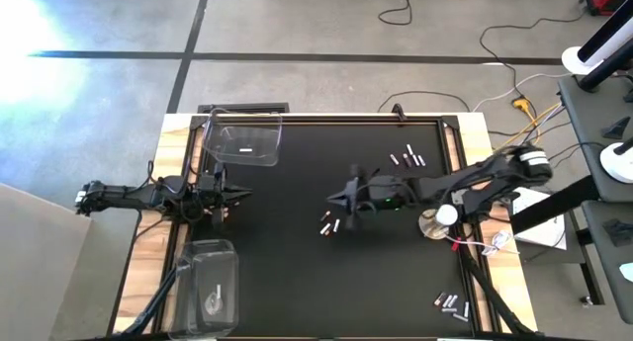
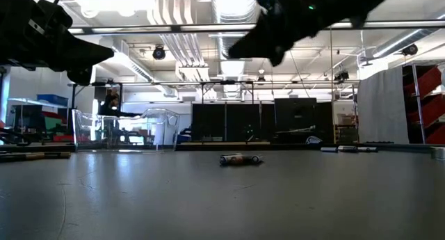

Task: Sort batteries
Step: Move the top transparent bin to the top center of the table

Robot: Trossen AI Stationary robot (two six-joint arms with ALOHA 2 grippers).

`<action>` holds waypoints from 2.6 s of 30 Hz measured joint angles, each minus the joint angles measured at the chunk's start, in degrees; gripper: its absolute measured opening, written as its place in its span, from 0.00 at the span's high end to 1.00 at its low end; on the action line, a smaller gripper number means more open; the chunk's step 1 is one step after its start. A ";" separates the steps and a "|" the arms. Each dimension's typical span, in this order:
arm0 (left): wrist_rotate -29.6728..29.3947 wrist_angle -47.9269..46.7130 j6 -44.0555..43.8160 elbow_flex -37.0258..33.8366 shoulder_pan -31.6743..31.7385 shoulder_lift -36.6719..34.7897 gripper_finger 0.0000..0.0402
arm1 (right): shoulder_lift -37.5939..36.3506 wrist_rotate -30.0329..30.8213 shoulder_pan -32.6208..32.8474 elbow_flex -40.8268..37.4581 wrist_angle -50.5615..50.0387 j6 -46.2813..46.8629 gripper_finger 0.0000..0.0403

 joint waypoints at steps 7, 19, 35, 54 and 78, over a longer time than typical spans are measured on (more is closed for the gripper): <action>0.00 0.08 0.00 0.00 0.00 0.04 1.00 | 8.88 -4.70 0.13 14.89 -11.23 -5.58 0.97; 0.01 0.17 0.00 0.00 0.00 0.08 1.00 | 22.10 -10.13 0.13 39.19 -29.73 -13.00 0.87; 0.00 0.46 0.00 0.00 -0.01 0.63 1.00 | 24.63 -10.37 -3.33 43.17 -29.26 -26.60 0.52; 0.00 0.62 0.00 0.00 -0.01 1.16 1.00 | 41.89 -14.64 -13.43 67.84 -39.11 -34.77 0.43; 0.01 0.61 -0.01 0.00 -0.01 1.66 1.00 | 55.15 -19.94 -23.43 86.06 -53.61 -43.12 0.47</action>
